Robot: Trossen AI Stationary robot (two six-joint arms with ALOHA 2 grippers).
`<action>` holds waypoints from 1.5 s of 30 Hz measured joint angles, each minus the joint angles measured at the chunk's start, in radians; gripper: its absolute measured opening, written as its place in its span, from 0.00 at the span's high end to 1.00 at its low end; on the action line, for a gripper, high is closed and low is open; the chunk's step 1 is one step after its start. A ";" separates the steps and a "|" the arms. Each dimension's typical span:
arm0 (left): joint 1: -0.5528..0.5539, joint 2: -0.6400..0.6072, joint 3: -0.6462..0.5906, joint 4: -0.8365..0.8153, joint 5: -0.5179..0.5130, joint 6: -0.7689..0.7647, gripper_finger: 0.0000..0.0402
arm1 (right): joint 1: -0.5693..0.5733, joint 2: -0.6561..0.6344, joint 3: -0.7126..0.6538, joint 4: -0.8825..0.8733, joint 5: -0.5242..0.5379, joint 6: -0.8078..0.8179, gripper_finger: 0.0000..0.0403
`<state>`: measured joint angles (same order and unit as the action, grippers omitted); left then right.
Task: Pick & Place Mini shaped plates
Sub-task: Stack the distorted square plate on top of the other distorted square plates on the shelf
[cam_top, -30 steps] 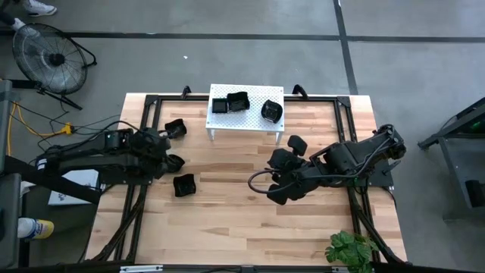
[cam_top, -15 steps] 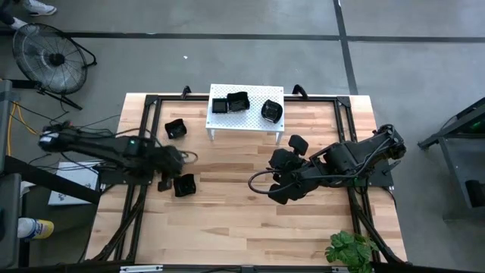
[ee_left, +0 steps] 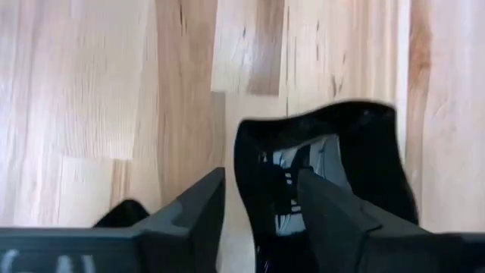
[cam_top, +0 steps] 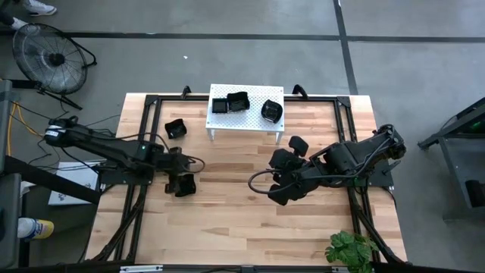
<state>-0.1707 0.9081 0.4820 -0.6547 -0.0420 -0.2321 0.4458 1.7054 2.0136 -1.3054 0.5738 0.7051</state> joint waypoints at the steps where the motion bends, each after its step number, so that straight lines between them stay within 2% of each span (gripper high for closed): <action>1: 0.000 0.000 0.000 -0.009 -0.001 0.001 0.58 | 0.000 0.000 0.000 0.000 -0.005 0.001 0.78; 6: 0.000 0.014 0.000 -0.039 0.009 0.014 0.55 | 0.000 0.000 0.000 0.000 -0.006 0.002 0.78; 15: 0.000 0.102 0.000 -0.046 0.028 0.001 0.55 | 0.000 0.000 0.000 0.000 -0.004 0.006 0.78; 22: 0.000 0.113 0.000 -0.043 0.040 -0.008 0.56 | 0.000 0.000 0.000 0.000 -0.004 0.017 0.78; 40: 0.000 0.110 0.000 -0.044 0.063 -0.035 0.97 | 0.000 0.000 0.001 0.001 -0.005 0.020 0.78; 45: 0.000 0.110 0.000 -0.044 0.066 -0.035 0.99 | 0.000 0.000 0.001 0.001 -0.005 0.020 0.78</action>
<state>-0.1707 1.0183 0.4816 -0.6987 0.0243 -0.2668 0.4458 1.7054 2.0144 -1.3045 0.5690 0.7250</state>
